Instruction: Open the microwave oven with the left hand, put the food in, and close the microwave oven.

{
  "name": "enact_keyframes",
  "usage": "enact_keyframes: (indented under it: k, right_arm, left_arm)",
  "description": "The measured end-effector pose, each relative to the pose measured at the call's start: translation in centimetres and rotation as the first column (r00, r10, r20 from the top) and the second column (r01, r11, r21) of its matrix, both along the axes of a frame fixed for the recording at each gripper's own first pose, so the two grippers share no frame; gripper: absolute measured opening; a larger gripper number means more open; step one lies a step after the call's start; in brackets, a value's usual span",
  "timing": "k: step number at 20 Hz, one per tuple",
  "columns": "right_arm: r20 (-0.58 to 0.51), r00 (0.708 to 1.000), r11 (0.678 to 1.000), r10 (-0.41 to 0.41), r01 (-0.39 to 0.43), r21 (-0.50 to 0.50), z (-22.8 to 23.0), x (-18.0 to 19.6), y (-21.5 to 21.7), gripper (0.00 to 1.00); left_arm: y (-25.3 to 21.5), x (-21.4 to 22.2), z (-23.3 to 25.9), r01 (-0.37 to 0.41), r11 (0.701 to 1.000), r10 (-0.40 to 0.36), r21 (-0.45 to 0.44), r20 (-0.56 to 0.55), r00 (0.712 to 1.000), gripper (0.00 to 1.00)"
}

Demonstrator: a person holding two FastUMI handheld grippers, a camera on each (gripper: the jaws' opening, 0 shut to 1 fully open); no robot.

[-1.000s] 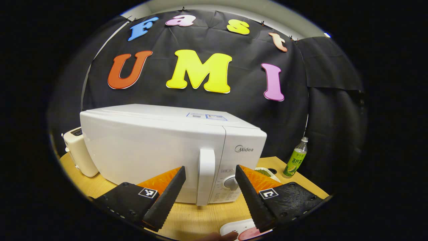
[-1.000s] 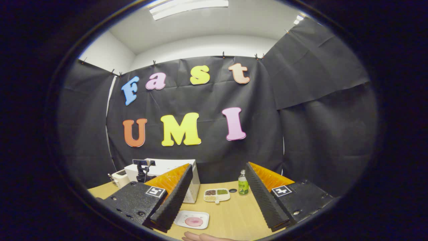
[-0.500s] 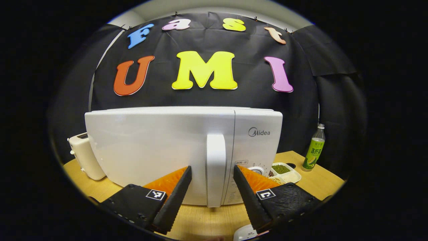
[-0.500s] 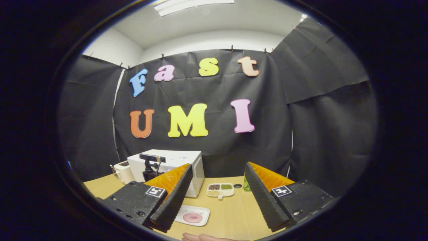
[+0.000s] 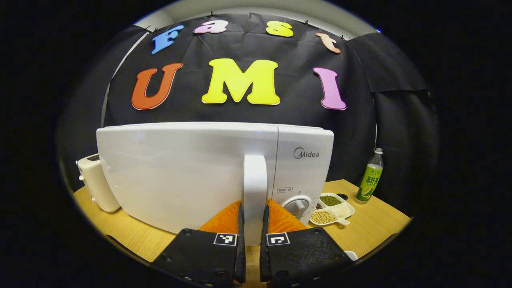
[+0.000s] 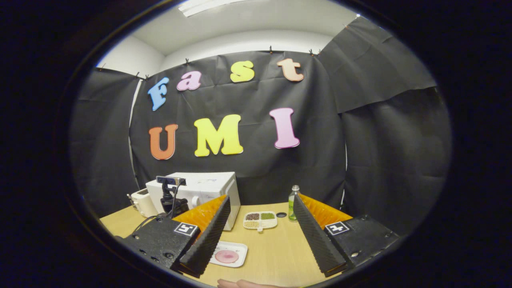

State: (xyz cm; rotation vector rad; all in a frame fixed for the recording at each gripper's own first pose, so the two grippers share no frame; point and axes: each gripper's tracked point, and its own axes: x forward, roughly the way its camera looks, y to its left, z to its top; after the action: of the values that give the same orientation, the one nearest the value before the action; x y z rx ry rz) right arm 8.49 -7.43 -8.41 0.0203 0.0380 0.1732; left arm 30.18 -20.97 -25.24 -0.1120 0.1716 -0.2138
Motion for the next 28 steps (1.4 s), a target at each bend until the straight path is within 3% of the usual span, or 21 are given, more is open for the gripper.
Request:
enact_keyframes:
  k: [1,2,3,4,6,7,8,9,11,12,15,16,17,18,19,20,21,22,24,25,28]
  right_arm:
    - [-0.004,1.0,1.0,-0.001,0.001,0.003,-0.1,0.0,-0.1,0.92]
    - [-0.005,1.0,1.0,-0.003,0.003,0.005,-0.2,0.0,-0.2,1.0]
    - [-0.01,1.0,1.0,-0.008,0.008,0.007,-0.3,0.1,-0.3,1.0]
    - [-0.011,1.0,1.0,-0.009,0.009,0.008,-0.5,0.0,-0.4,0.92]
    - [-0.014,1.0,1.0,-0.012,0.012,0.006,-0.6,-0.2,-0.6,0.92]
    - [-0.015,1.0,1.0,-0.015,0.015,0.002,-0.7,-0.3,-0.7,1.0]
    - [-0.017,1.0,1.0,-0.022,0.022,0.0,-0.8,-0.5,-0.9,1.0]
    - [-0.022,0.999,1.0,-0.03,0.03,0.002,-0.8,-0.7,-0.9,0.92]
    - [-0.027,0.999,0.999,-0.036,0.036,0.009,-0.8,-1.4,-0.6,0.92]
    - [-0.03,0.999,0.999,-0.036,0.036,0.013,-0.8,-1.9,-0.2,1.0]
    - [-0.037,0.999,1.0,-0.014,0.015,0.011,-0.6,-3.7,1.9,1.0]
    - [-0.036,0.999,1.0,-0.007,0.007,0.006,-0.5,-4.4,2.6,0.92]
    - [-0.031,1.0,1.0,0.0,0.0,0.001,-0.3,-5.1,3.3,1.0]
    - [-0.024,1.0,1.0,0.007,-0.007,-0.004,-0.1,-5.8,4.1,0.92]
    - [-0.015,1.0,1.0,0.016,-0.017,-0.01,0.2,-6.5,4.9,0.92]
    - [-0.007,1.0,1.0,0.025,-0.025,-0.016,0.4,-7.2,5.7,1.0]
    - [0.001,0.999,0.999,0.035,-0.035,-0.02,0.6,-7.8,6.5,1.0]
    - [0.006,0.999,0.999,0.046,-0.046,-0.024,0.7,-8.4,7.4,1.0]
    - [0.008,0.997,0.997,0.072,-0.072,-0.035,0.7,-9.4,9.2,1.0]
    - [0.008,0.996,0.996,0.085,-0.084,-0.041,0.7,-10.0,10.0,1.0]
    - [0.004,0.993,0.991,0.12,-0.12,-0.055,0.2,-11.3,11.9,1.0]
  left_arm:
    - [-0.2,-0.1,-0.5,-0.002,1.0,0.002,-0.01,-0.007,1.0,0.13]
    - [0.1,-0.2,0.2,-0.004,1.0,0.004,0.006,0.01,1.0,0.0]
    - [0.1,-0.3,-0.1,-0.002,1.0,0.002,0.03,0.001,1.0,0.0]
    - [0.1,-0.3,0.2,-0.002,1.0,0.002,0.027,0.013,1.0,0.0]
    - [0.3,-1.7,0.2,0.008,1.0,-0.008,0.011,0.007,1.0,0.0]
    - [0.5,-2.7,-0.1,0.021,0.999,-0.022,0.028,0.005,1.0,0.0]
    - [1.0,-3.8,0.2,0.042,0.998,-0.043,0.044,0.034,0.998,0.0]
    - [1.3,-4.9,0.2,0.065,0.997,-0.067,0.035,0.041,0.997,0.0]
    - [2.1,-7.2,0.2,0.127,0.992,-0.126,-0.003,0.065,0.99,0.0]
    - [2.7,-8.4,0.0,0.156,0.988,-0.156,0.002,0.069,0.985,0.0]
    - [4.7,-11.4,0.1,0.208,0.978,-0.209,0.021,0.089,0.974,0.0]
    - [5.4,-12.3,-0.1,0.22,0.975,-0.221,0.02,0.09,0.971,0.0]
    - [6.2,-13.3,-0.1,0.233,0.972,-0.234,0.02,0.091,0.968,0.0]
    - [7.0,-14.2,-0.1,0.246,0.969,-0.247,0.018,0.097,0.964,0.0]
    - [7.9,-15.1,-0.2,0.258,0.966,-0.259,0.02,0.099,0.961,0.0]
    - [8.8,-15.9,-0.4,0.268,0.963,-0.269,0.024,0.099,0.958,0.0]
    - [9.9,-16.7,-0.4,0.275,0.961,-0.277,0.026,0.109,0.955,0.0]
    - [10.9,-17.5,-0.5,0.278,0.96,-0.28,0.034,0.108,0.954,0.08]
    - [13.8,-19.2,-0.8,0.263,0.964,-0.267,0.047,0.104,0.958,0.08]
    - [15.7,-20.1,-1.0,0.243,0.969,-0.247,0.055,0.101,0.964,0.15]
    - [21.5,-23.6,-2.3,0.153,0.986,-0.157,0.063,0.065,0.985,0.19]
